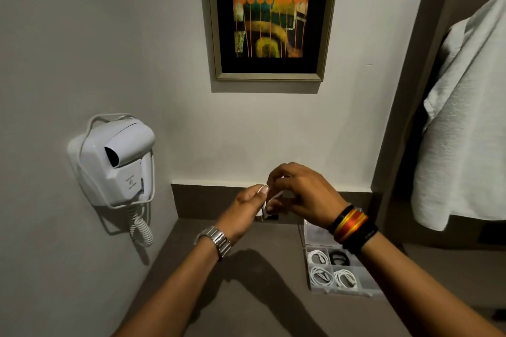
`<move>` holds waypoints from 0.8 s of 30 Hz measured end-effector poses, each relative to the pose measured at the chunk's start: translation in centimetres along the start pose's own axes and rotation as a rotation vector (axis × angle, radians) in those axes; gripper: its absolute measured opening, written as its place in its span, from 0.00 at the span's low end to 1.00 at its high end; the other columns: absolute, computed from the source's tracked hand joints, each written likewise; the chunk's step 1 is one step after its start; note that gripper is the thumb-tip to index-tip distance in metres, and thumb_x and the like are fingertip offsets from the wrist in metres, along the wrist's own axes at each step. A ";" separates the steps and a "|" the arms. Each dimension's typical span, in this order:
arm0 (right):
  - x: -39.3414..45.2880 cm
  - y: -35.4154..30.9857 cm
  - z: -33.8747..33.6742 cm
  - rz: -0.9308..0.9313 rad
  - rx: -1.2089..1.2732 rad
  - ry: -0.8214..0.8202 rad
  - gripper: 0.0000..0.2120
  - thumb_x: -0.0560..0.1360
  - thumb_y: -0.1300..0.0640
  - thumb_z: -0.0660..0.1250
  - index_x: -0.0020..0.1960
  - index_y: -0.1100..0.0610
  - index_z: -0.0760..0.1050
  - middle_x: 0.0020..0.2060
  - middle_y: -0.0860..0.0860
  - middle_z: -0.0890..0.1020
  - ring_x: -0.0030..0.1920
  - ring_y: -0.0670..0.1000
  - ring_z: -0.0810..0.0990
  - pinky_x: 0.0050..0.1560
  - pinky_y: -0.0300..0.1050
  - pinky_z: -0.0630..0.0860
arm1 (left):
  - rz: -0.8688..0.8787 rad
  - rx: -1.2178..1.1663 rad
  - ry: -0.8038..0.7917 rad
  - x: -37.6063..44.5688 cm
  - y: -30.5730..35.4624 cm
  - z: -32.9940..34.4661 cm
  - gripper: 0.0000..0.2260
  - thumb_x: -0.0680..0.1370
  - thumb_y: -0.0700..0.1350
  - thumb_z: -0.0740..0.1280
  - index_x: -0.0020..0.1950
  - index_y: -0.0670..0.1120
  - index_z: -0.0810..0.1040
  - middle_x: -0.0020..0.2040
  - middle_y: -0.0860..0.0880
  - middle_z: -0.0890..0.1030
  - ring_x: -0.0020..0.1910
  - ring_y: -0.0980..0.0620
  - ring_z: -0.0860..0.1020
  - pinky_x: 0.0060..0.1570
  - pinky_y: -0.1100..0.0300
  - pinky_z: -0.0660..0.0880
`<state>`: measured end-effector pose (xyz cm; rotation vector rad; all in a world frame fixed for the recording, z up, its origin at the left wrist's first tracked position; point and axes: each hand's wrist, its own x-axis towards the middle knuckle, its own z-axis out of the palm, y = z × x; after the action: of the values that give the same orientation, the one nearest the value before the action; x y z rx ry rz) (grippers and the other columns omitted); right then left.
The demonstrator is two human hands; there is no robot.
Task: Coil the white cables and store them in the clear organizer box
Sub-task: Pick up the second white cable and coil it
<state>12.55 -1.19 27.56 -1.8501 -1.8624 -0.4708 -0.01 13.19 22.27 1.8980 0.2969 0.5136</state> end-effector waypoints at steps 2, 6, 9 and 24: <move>-0.3 0.6 0.3 0.067 0.164 -0.020 0.10 0.76 0.47 0.71 0.53 0.50 0.84 0.55 0.46 0.86 0.54 0.48 0.84 0.53 0.50 0.81 | -0.053 -0.078 -0.059 0.3 0.1 -0.1 0.19 0.80 0.60 0.56 0.55 0.52 0.82 0.50 0.51 0.86 0.54 0.52 0.82 0.59 0.47 0.74; -1.0 1.3 1.6 0.250 0.387 -0.058 0.08 0.75 0.47 0.75 0.52 0.47 0.84 0.43 0.45 0.89 0.43 0.43 0.87 0.47 0.48 0.84 | -0.127 -0.173 -0.188 0.5 0.0 -0.3 0.17 0.82 0.55 0.58 0.46 0.45 0.80 0.45 0.40 0.85 0.49 0.40 0.82 0.56 0.46 0.73; -1.6 1.7 2.8 0.336 0.429 0.065 0.08 0.72 0.46 0.77 0.47 0.48 0.85 0.39 0.45 0.88 0.41 0.41 0.86 0.44 0.48 0.83 | -0.099 -0.136 -0.076 0.6 0.2 0.1 0.15 0.82 0.51 0.61 0.41 0.46 0.80 0.39 0.44 0.83 0.41 0.46 0.81 0.51 0.48 0.75; -3.6 2.3 6.9 0.642 0.926 0.241 0.01 0.75 0.60 0.76 0.45 0.55 0.86 0.40 0.53 0.89 0.40 0.52 0.88 0.42 0.46 0.86 | 0.018 0.361 0.104 -0.6 -1.4 0.9 0.06 0.77 0.48 0.69 0.50 0.51 0.85 0.34 0.58 0.83 0.33 0.62 0.79 0.35 0.59 0.76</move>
<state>14.15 -0.34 19.64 -1.4914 -0.9488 0.3400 0.00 12.69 20.60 2.2279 0.4663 0.6032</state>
